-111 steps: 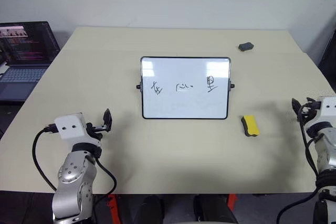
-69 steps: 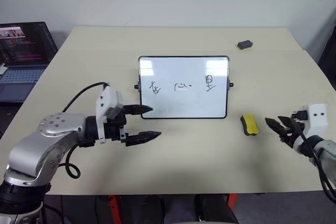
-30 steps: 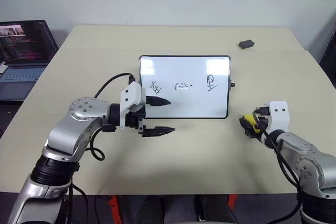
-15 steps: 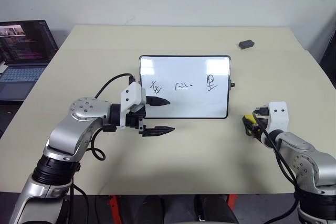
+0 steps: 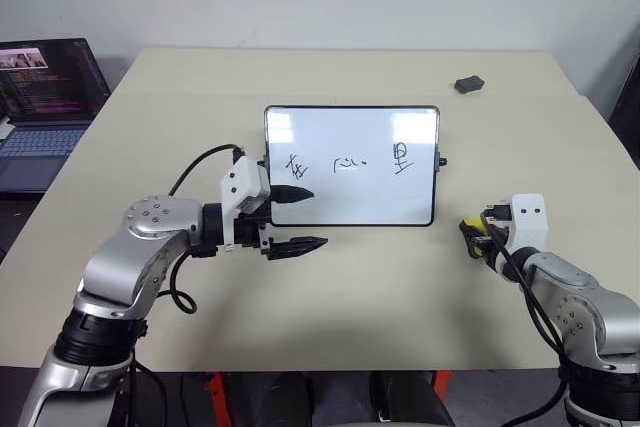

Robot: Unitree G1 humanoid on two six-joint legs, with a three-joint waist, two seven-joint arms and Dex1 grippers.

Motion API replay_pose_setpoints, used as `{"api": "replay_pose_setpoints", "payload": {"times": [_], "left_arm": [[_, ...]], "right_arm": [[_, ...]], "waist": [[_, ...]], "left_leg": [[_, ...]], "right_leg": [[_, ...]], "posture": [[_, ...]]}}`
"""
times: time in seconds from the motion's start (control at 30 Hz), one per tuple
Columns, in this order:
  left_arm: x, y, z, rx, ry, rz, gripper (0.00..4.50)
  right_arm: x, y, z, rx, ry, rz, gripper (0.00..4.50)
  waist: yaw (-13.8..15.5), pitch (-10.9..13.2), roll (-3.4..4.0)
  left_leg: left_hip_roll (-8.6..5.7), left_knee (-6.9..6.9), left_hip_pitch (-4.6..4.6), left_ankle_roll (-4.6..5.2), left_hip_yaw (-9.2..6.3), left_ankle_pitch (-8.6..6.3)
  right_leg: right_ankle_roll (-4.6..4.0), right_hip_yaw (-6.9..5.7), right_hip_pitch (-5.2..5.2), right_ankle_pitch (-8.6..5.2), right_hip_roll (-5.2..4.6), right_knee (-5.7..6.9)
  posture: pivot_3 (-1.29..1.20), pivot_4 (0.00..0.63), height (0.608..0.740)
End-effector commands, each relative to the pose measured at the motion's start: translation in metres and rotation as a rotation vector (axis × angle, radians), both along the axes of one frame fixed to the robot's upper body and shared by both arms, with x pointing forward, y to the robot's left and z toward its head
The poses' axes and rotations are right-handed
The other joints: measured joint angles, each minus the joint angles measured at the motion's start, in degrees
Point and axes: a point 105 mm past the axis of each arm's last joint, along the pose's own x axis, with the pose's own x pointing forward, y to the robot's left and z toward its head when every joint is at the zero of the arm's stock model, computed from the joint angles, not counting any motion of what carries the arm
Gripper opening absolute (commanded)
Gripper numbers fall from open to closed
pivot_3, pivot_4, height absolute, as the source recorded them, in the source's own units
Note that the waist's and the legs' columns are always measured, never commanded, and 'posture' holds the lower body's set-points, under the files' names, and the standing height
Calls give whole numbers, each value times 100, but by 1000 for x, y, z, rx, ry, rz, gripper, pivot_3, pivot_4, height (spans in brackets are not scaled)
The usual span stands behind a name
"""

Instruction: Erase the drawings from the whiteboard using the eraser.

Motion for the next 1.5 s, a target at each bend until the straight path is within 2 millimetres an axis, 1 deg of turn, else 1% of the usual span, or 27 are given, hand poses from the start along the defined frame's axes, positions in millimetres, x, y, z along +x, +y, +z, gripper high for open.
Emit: {"api": "replay_pose_setpoints", "payload": {"times": [0.03, 0.17, 0.2, 0.27, 0.3, 0.37, 0.4, 0.5, 0.57, 0.67, 0.7, 0.77, 0.87, 1.0, 1.17, 1.3, 1.43, 1.5], "left_arm": [[2, 8, 13, -11, -73, 111, 4500], [5, 21, 11, 9, -87, 224, 4500], [6, 26, 10, 15, -82, 252, 4500], [7, 35, 10, 30, -81, 298, 4500], [8, 42, 10, 33, -70, 333, 4500], [9, 50, 10, 44, -62, 368, 4500], [10, 52, 10, 51, -64, 375, 4500], [5, 45, 11, 52, -66, 338, 4500], [5, 46, 12, 50, -63, 341, 4500], [14, 69, 7, 63, -57, 472, 4500], [19, 77, 5, 70, -60, 518, 4500], [24, 84, 1, 76, -54, 564, 4500], [27, 85, -2, 71, -44, 573, 4500], [29, 86, 1, 44, -53, 570, 4500], [28, 92, 0, 34, -44, 559, 4500], [23, 86, -2, 32, -35, 511, 4500], [25, 84, 2, 30, -61, 504, 4500], [25, 78, 6, 16, -80, 479, 4500]], "right_arm": [[-4, 22, 27, -65, -177, 151, 1112], [-8, 37, 20, -154, -209, 266, 1112], [-10, 43, 21, -158, -224, 312, 1112], [-13, 57, 28, -153, -266, 393, 1112], [-13, 68, 36, -150, -300, 452, 1112], [-13, 81, 44, -155, -342, 523, 1112], [-11, 85, 47, -159, -353, 544, 1112], [-10, 92, 46, -180, -355, 602, 1112], [-10, 96, 47, -175, -363, 627, 1112], [-9, 115, 65, -138, -431, 680, 1112], [-5, 123, 71, -153, -456, 689, 1112], [4, 135, 77, -189, -490, 692, 1112], [16, 162, 85, -255, -540, 729, 1111], [28, 196, 98, -296, -611, 773, 1111], [45, 231, 112, -390, -684, 820, 1111], [63, 251, 116, -413, -710, 835, 1111], [83, 257, 113, -449, -722, 814, 1111], [93, 259, 111, -459, -714, 800, 1111]], "waist": [[1, 0, -1], [3, -1, -1], [3, -1, -1], [-2, -1, -1], [-2, 0, -1], [-8, 0, -1], [-6, 0, -1], [13, -1, -3], [34, -1, -6], [25, 0, -6], [8, 0, -6], [-43, 0, -6], [-41, -1, -6], [-6, 0, -7], [-7, 0, -7], [-17, -1, -8], [-16, -2, -9], [-18, -2, -9]], "left_leg": [[0, 0, 0, 0, -1, 0], [0, 2, 6, 0, -2, 0], [0, 2, 6, -1, 0, 0], [0, 3, 7, -1, 0, 0], [1, 3, 8, -1, 0, 0], [2, 2, 10, -1, -1, 1], [2, 3, 10, -1, -2, 1], [0, 4, 12, -1, -2, 1], [-1, 4, 8, -1, -6, 1], [-1, 4, 5, -1, -4, 1], [-1, 4, 6, -1, -5, 1], [1, 4, 17, -1, -1, 1], [4, 4, 21, -2, -4, 1], [2, 4, 11, -2, -2, 1], [1, 4, 2, -4, -3, 2], [2, 1, 2, -4, -3, 1], [1, 2, 2, -4, -3, 1], [1, 3, 1, -4, -2, 1]], "right_leg": [[0, -1, 0, 0, 0, 0], [0, -1, 4, 0, 0, 3], [0, 0, 4, 0, 0, 3], [0, 0, 4, 0, 0, 4], [0, -1, 4, 0, 0, 4], [0, -2, 3, 0, 1, 7], [0, -3, 4, 0, 1, 8], [0, -3, 7, 1, 0, 6], [0, -7, 7, 1, -3, 1], [-1, -5, 4, 1, -5, 1], [-1, -6, 4, 1, -5, 2], [-2, -2, 5, 2, -3, 11], [-5, -7, 5, 3, 0, 17], [-5, -6, -1, 3, -3, 9], [-6, -9, -9, 4, -9, 5], [-6, -11, -11, 4, -9, 7], [-7, -13, -12, 4, -11, 8], [-7, -12, -12, 5, -11, 8]], "posture": [[0, 150, 740], [0, 150, 740], [0, 150, 740], [0, 150, 740], [0, 150, 740], [0, 150, 740], [0, 150, 740], [0, 150, 740], [0, 150, 740], [0, 150, 740], [0, 150, 740], [0, 150, 740], [0, 150, 740], [0, 150, 740], [0, 150, 740], [0, 150, 740], [0, 150, 740], [0, 150, 740]]}}
